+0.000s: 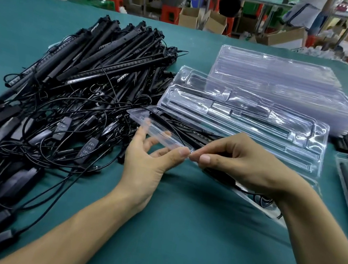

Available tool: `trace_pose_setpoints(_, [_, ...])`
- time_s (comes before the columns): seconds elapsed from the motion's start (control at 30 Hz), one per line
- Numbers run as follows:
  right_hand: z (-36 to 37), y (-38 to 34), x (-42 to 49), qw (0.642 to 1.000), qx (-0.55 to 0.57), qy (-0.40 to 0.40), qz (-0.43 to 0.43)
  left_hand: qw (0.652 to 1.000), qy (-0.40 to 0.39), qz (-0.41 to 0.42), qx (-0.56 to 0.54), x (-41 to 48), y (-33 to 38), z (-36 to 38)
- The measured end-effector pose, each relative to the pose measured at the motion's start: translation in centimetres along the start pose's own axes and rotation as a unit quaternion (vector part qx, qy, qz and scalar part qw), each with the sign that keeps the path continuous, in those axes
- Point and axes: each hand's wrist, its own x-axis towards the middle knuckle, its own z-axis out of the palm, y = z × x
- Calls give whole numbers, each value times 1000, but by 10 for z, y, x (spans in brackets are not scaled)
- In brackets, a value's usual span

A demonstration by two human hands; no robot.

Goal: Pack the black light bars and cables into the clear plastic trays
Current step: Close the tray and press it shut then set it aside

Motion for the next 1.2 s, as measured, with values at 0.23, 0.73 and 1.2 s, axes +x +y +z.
trace_pose_setpoints(0.23, [-2,1,-2,1000,13,8,2,1000,-3,3,-9,-1,1,1])
trace_pose_setpoints(0.73, [-7,-3,-6,999,43,17,2,999,6,1,-35,-1,2,4])
trace_pose_setpoints(1.2, [-6,-10,-9,999,6,32,16,999,22,2,-40,-2,2,4])
